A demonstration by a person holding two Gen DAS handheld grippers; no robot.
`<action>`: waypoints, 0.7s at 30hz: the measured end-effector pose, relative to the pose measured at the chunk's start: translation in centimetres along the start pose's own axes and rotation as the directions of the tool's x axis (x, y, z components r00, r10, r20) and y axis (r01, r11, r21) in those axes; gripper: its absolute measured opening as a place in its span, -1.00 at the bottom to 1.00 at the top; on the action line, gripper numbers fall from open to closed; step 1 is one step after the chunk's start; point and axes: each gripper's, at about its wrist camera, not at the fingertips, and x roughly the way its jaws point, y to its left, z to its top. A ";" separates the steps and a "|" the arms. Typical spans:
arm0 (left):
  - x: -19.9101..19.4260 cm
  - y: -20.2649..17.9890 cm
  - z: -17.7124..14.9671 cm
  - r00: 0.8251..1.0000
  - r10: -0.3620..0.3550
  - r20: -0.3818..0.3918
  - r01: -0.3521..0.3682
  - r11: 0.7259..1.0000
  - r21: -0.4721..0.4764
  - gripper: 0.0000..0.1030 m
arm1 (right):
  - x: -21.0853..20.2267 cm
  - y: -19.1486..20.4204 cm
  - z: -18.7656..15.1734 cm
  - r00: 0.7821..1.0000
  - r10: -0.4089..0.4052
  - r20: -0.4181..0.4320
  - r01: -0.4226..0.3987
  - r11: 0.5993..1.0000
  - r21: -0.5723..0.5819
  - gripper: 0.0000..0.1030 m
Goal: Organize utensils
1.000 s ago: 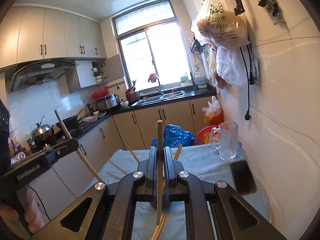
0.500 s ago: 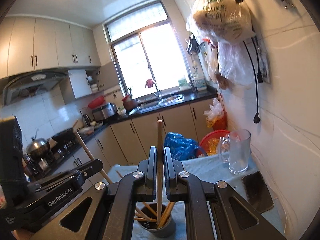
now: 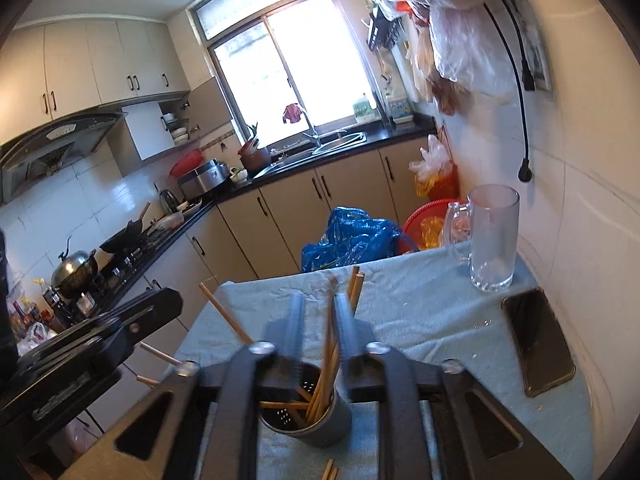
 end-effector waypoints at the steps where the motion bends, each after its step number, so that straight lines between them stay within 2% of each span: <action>1: -0.6 0.0 -0.1 1.000 0.006 0.010 -0.006 1.000 0.006 -0.35 | -0.2 -0.1 0.0 1.000 0.003 0.002 -0.003 1.000 0.006 -0.39; 4: -2.3 -0.3 -0.4 0.999 0.023 0.028 -0.024 0.999 0.031 -0.31 | -1.2 -0.1 0.2 1.000 -0.004 0.011 0.004 1.000 -0.001 -0.36; 8: -4.9 -0.4 -1.2 0.997 0.053 0.049 -0.055 0.997 0.049 -0.20 | -3.3 0.1 0.1 1.000 -0.013 0.028 0.013 1.000 -0.016 -0.14; 14: -9.5 0.1 -3.7 0.994 0.090 0.068 -0.094 0.994 0.056 0.00 | -7.1 0.0 -0.9 0.998 -0.050 0.030 0.052 0.997 -0.055 0.05; 21: -13.5 0.6 -7.5 0.987 0.146 0.066 -0.151 0.985 0.078 0.13 | -11.8 -1.2 -2.9 0.991 -0.131 0.014 0.132 0.987 -0.095 0.13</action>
